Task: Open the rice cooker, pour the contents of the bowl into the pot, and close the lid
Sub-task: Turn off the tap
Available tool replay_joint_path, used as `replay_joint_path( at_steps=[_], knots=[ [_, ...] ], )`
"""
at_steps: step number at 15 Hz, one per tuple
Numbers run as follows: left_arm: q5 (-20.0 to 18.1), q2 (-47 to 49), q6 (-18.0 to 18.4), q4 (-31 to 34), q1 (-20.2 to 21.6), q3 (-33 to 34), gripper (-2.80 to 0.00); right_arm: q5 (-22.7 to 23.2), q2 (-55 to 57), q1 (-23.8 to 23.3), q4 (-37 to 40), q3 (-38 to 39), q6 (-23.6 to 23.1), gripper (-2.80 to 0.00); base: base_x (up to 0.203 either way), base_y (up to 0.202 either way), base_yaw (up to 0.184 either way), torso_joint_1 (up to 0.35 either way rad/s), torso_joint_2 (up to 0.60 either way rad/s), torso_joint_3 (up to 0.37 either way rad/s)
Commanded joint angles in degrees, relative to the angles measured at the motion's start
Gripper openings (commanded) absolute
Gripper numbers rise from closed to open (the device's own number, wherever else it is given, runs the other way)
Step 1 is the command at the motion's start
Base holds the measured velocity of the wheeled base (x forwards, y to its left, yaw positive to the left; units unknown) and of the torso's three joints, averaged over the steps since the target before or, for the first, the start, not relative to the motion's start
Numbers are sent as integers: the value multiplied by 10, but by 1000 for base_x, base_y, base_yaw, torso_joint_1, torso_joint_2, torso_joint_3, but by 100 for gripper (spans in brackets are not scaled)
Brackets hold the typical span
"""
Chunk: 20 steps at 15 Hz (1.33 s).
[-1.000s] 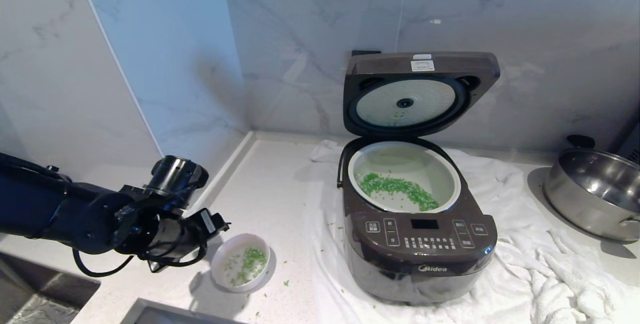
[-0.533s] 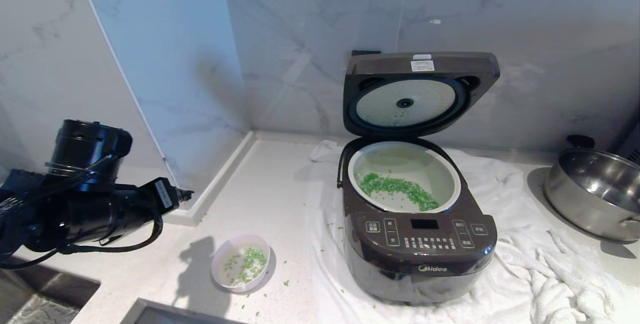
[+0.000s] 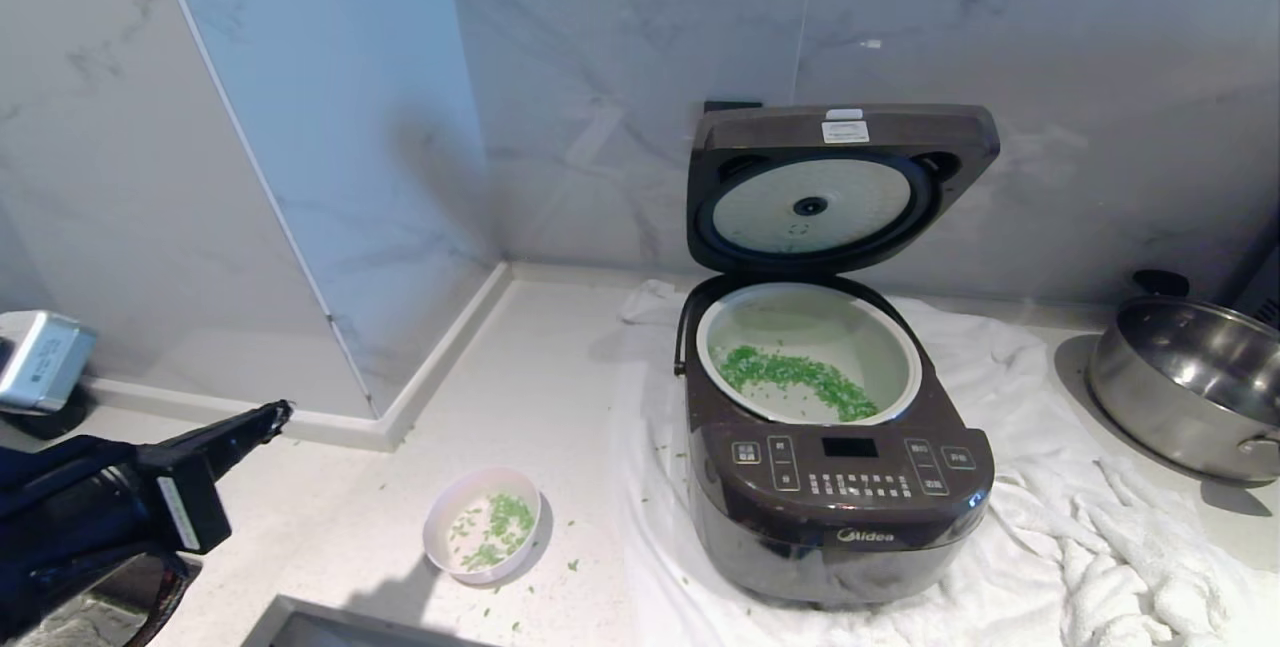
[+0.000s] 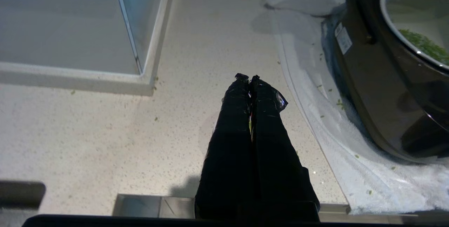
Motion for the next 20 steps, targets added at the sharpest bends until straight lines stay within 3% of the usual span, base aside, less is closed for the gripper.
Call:
replay_joint_path(
  at_steps=[1, 8, 13, 16, 18, 20],
  knots=[
    [-9, -85, 11, 0, 6, 20, -280, 0, 0, 0, 0, 0, 0, -280, 0, 0, 0, 0, 0, 0],
    [-28, -293, 45, 89, -6, 40, -280, 0, 0, 0, 0, 0, -3, -280, 0, 0, 0, 0, 0, 0],
    [-54, -422, 127, 223, -3, 36, -280, 0, 0, 0, 0, 0, -3, -280, 0, 0, 0, 0, 0, 0],
    [-13, -415, 143, 263, 28, -3, -280, 0, 0, -1, 0, 0, -2, -280, 0, 0, 0, 0, 0, 0],
    [27, -437, 180, 312, 51, -29, -280, 0, 0, -1, 0, 0, -2, -280, 0, 0, 0, 0, 0, 0],
    [35, -467, 210, 328, 103, -7, -280, 0, 0, 0, 0, 0, -2, -280, 0, 0, 0, 0, 0, 0]
  ],
)
